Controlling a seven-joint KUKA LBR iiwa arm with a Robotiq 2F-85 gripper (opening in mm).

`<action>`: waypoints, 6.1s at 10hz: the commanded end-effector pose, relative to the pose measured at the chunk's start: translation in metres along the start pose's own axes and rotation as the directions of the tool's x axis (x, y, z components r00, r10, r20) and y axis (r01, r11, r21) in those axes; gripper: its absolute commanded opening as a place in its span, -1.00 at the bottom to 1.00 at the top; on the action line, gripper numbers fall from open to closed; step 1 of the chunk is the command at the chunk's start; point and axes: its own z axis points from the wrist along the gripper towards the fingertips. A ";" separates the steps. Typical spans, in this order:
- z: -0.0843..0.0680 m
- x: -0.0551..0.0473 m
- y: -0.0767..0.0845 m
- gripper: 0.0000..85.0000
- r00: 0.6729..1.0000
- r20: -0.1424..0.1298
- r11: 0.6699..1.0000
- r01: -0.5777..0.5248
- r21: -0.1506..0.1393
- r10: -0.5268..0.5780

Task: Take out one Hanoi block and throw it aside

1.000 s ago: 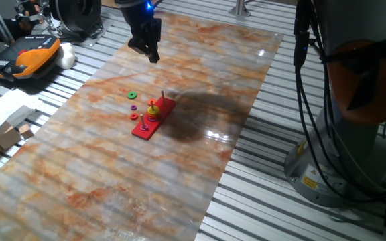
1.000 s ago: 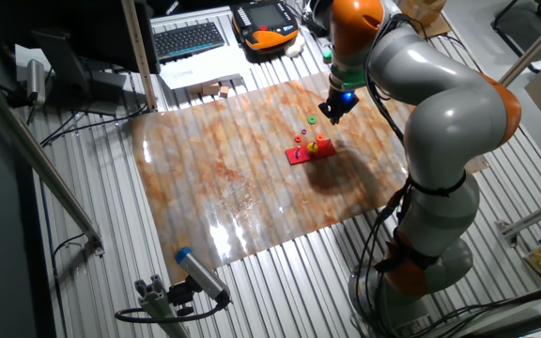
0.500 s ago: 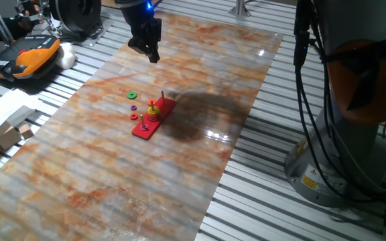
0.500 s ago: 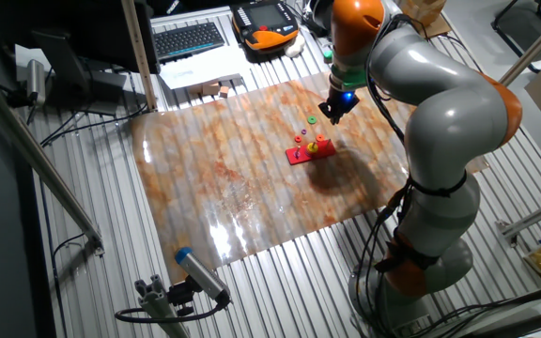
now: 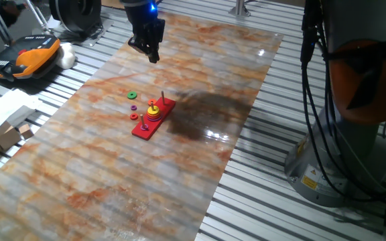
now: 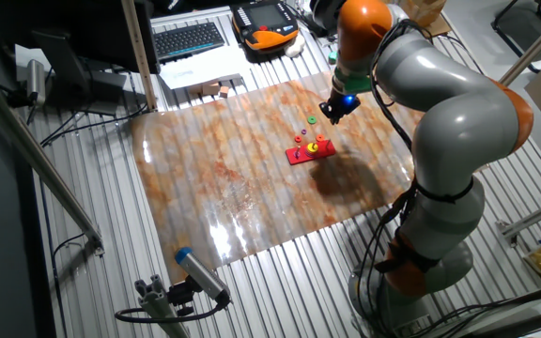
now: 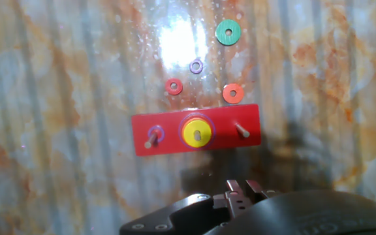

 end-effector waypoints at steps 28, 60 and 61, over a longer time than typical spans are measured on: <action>0.151 -0.043 0.024 0.20 0.986 0.144 0.996 -0.092 0.013 0.090; 0.083 -0.057 0.012 -0.20 0.991 0.093 0.995 -0.100 -0.005 0.100; 0.080 -0.072 0.000 -0.20 0.987 0.106 0.993 -0.115 -0.021 0.117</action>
